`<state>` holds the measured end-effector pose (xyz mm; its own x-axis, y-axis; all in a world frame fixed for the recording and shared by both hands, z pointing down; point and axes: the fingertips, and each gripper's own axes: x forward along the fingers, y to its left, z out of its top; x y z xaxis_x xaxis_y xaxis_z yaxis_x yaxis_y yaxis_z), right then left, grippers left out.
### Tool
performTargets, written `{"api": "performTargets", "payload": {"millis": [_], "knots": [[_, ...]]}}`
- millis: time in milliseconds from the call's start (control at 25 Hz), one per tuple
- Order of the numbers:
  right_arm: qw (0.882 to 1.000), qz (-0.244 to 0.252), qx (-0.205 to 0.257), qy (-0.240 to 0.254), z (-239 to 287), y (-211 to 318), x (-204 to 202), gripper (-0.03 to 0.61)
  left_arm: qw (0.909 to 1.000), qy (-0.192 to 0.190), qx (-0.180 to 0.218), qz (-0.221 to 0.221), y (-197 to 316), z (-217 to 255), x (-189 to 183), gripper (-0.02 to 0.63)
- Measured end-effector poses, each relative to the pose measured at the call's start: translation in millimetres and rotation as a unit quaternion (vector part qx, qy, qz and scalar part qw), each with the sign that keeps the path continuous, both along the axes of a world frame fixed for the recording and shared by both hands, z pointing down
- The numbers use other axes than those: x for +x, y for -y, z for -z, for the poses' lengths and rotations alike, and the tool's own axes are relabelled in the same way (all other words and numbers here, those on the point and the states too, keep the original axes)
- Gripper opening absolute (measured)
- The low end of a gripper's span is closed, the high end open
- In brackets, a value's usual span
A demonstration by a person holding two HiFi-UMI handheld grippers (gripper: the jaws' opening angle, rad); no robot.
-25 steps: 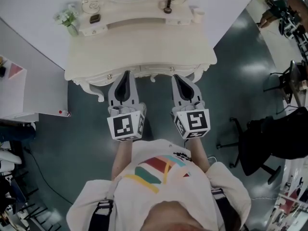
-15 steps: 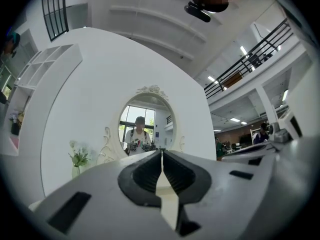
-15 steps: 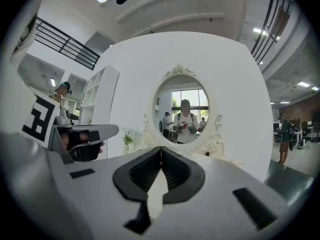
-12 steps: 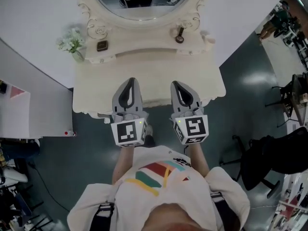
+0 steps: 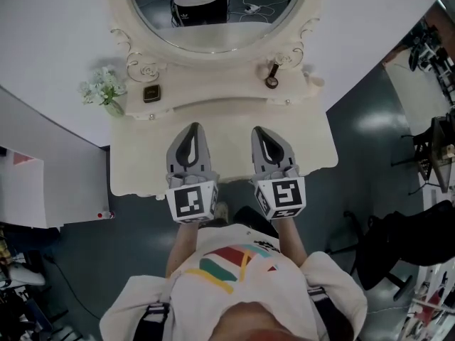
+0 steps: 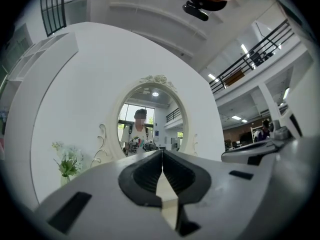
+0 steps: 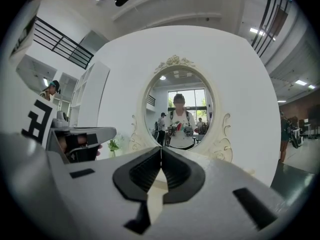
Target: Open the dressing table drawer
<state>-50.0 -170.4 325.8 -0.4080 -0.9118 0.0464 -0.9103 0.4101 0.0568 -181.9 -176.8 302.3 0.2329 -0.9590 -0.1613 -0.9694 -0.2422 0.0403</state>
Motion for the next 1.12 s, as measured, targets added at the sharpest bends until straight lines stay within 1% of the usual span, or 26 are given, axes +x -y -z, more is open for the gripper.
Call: {"api": "performTargets", "payload": {"millis": [80,240,560,840,960,1120], "knots": [[1.000,-0.008,-0.001,0.002,-1.5,9.8,3.5,0.000,0.9999,0.006,-0.008,0.008,8.3,-0.5,-0.7,0.008],[1.000,-0.018,0.002,0.010,-3.5,26.9,10.8,0.000,0.9999,0.001,-0.003,0.011,22.9,-1.0,3.2,0.008],[1.000,0.017,-0.016,0.011,-12.1,45.3,7.5,0.002,0.9996,-0.007,0.000,0.026,40.7,4.9,12.1,0.008],[0.999,0.032,-0.012,0.015,-8.2,56.3,12.0,0.002,0.9998,-0.001,0.009,0.016,55.0,5.0,27.0,0.009],[0.999,0.039,-0.017,0.013,-11.6,61.3,16.4,0.002,0.9999,0.000,0.010,0.008,59.9,3.4,35.9,0.009],[0.999,0.030,-0.024,0.014,-17.2,75.2,32.9,0.002,0.9999,-0.004,0.009,0.002,67.9,4.4,46.4,0.009]]}}
